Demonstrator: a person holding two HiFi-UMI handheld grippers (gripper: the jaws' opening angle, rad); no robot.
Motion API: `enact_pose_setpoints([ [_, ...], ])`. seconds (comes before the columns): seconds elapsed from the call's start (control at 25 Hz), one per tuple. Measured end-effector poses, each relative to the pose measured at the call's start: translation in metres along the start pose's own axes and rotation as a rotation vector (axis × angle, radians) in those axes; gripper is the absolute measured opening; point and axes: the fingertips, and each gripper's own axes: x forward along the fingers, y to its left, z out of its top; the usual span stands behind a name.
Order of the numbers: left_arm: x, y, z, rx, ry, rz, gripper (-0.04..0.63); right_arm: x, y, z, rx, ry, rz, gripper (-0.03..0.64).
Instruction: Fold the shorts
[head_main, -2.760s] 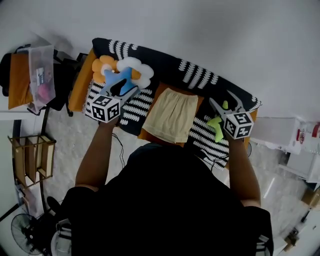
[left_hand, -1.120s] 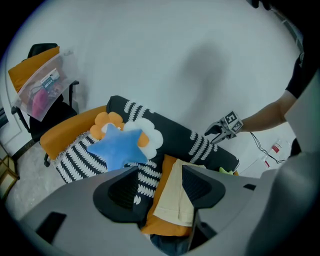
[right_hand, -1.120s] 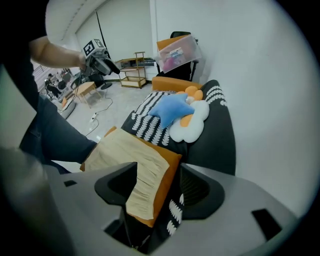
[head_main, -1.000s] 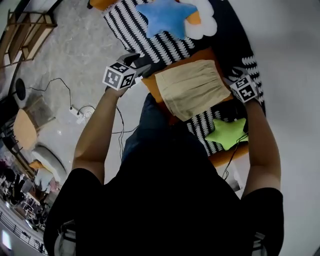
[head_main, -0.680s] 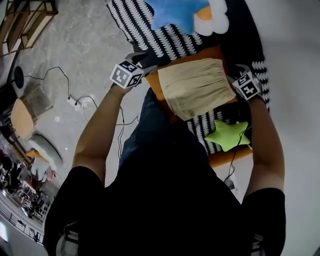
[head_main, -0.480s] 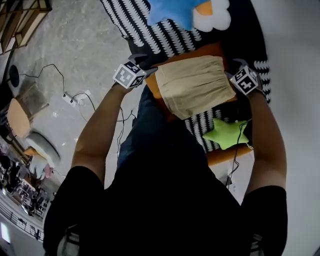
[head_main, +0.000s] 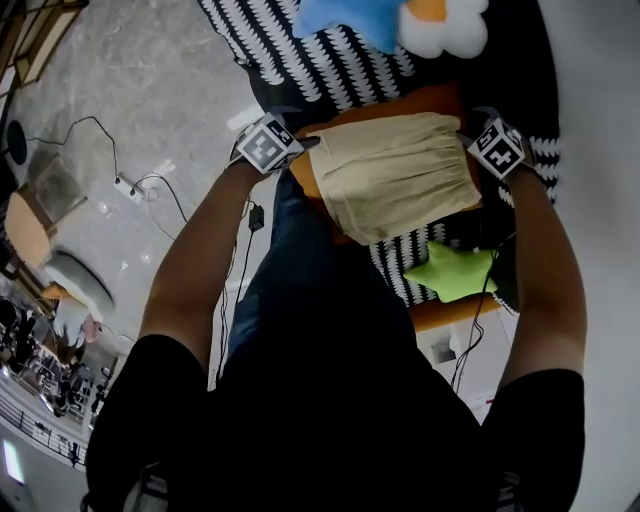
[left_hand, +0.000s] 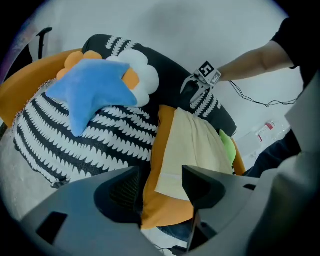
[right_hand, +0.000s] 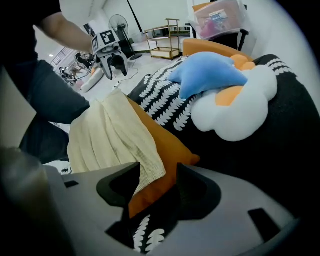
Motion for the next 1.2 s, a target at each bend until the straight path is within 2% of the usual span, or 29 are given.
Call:
enact_pose_setpoints([
  [0.36, 0.054, -0.011, -0.032, -0.002, 0.076, -0.078, 0.278, 0.051, 0.0, -0.02, -0.104, 0.085, 0.089, 0.227],
  [0.52, 0.064, -0.01, -0.047, -0.009, 0.103, -0.121, 0.23, 0.072, -0.001, -0.016, -0.17, 0.138, 0.118, 0.225],
  [0.68, 0.064, -0.014, -0.05, -0.017, 0.113, -0.146, 0.192, 0.078, 0.004, -0.015, -0.238, 0.188, 0.154, 0.188],
  [0.8, 0.061, -0.018, -0.048, 0.017, 0.126, -0.147, 0.15, 0.072, 0.004, -0.019, -0.258, 0.218, 0.17, 0.145],
  [0.92, 0.057, -0.02, -0.049, 0.059, 0.139, -0.14, 0.107, 0.064, 0.001, -0.022, -0.255, 0.236, 0.174, 0.067],
  [1.08, 0.053, -0.02, -0.046, 0.105, 0.125, -0.098, 0.052, 0.058, -0.002, -0.022, -0.301, 0.254, 0.156, 0.046],
  [1.2, 0.045, -0.018, -0.044, 0.117, 0.11, -0.062, 0.037, 0.052, -0.007, -0.014, -0.341, 0.264, 0.101, 0.041],
])
